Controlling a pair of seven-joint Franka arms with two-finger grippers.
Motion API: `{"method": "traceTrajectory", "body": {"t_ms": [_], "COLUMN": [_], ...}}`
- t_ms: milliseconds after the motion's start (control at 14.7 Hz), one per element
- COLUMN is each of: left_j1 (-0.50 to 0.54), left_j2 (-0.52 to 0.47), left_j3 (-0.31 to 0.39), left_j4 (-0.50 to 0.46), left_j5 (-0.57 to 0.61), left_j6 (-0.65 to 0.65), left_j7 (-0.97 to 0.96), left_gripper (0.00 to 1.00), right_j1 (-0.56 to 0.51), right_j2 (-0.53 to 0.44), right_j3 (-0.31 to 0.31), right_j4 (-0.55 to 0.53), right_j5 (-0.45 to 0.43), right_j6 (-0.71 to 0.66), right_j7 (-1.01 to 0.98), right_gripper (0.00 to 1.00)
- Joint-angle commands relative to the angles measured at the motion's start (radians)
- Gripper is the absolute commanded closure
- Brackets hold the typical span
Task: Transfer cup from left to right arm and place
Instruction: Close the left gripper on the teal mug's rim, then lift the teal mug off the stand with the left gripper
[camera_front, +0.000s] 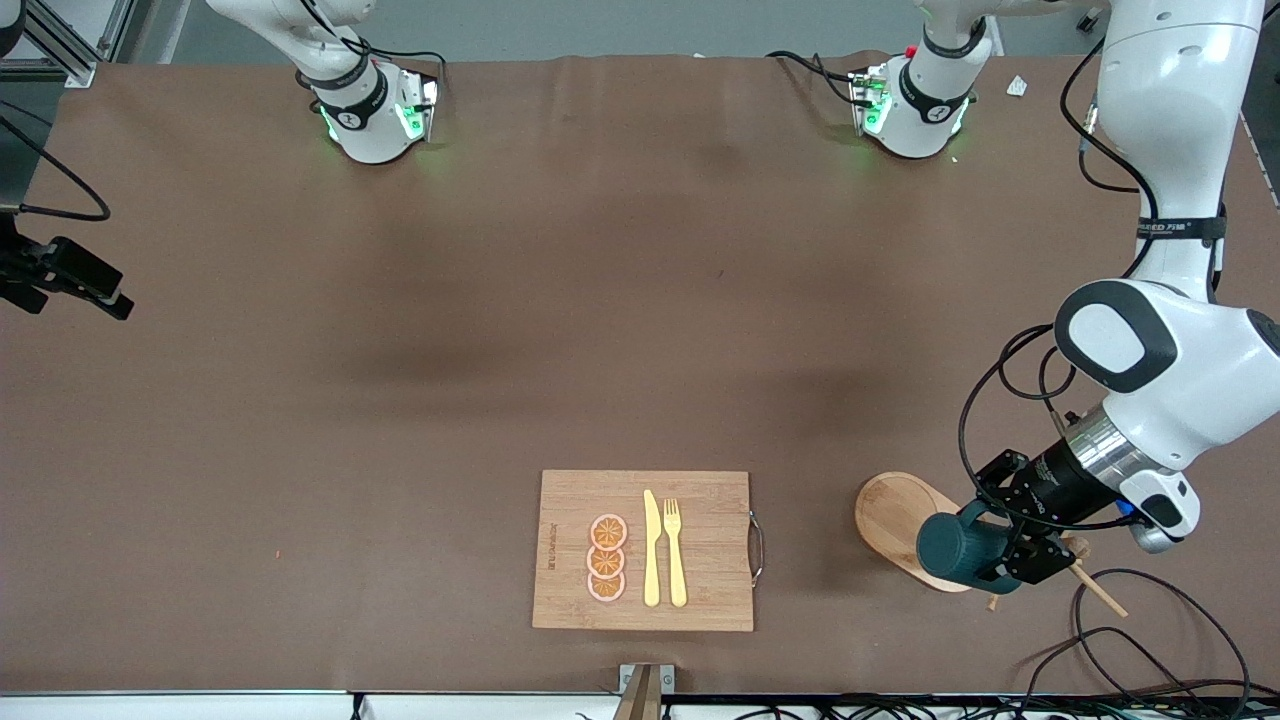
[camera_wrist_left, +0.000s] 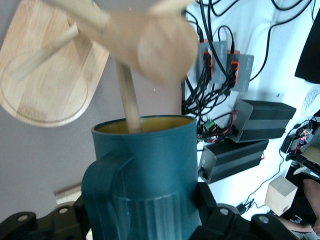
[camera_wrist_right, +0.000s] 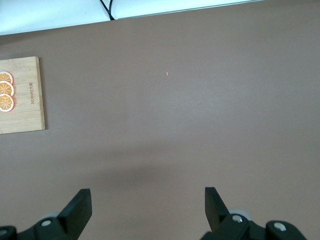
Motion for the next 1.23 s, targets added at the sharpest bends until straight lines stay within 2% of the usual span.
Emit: {"method": "traceTrajectory", "body": {"t_ms": [0,341,545,750,1159], "left_j1": [-0.026,-0.136,-0.222,-0.286,-0.446], "left_j2": [-0.042,-0.07,-0.07,-0.068,-0.019], "left_j3": [-0.013,-0.017,-0.013,-0.015,-0.009], "left_j4": [-0.01,-0.005,-0.004,0.01,0.024], "left_j5": [0.001,0.188,0.256,0.374,0.625], "left_j6": [-0.022,-0.022,-0.02,-0.02,-0.013], "left_j7": [-0.068,-0.174,-0.176,-0.183,-0.237], "left_gripper": [0.34,0.35,0.35,0.34,0.35], "right_j1": [-0.007,-0.007,-0.007,-0.007,-0.005], "right_j2": [-0.03,-0.03,-0.03,-0.03,-0.03], "right_j3": [0.005,0.005,0.005,0.005,0.005], "right_j4": [-0.031,-0.031,-0.031,-0.031,-0.031], "right_j5": [0.003,0.003,0.003,0.003,0.003], "right_j6": [0.01,0.01,0.009,0.009,0.009], "right_j7": [-0.01,-0.01,-0.01,-0.01,-0.01], "right_gripper": [0.0,0.0,0.0,0.0,0.0]}}
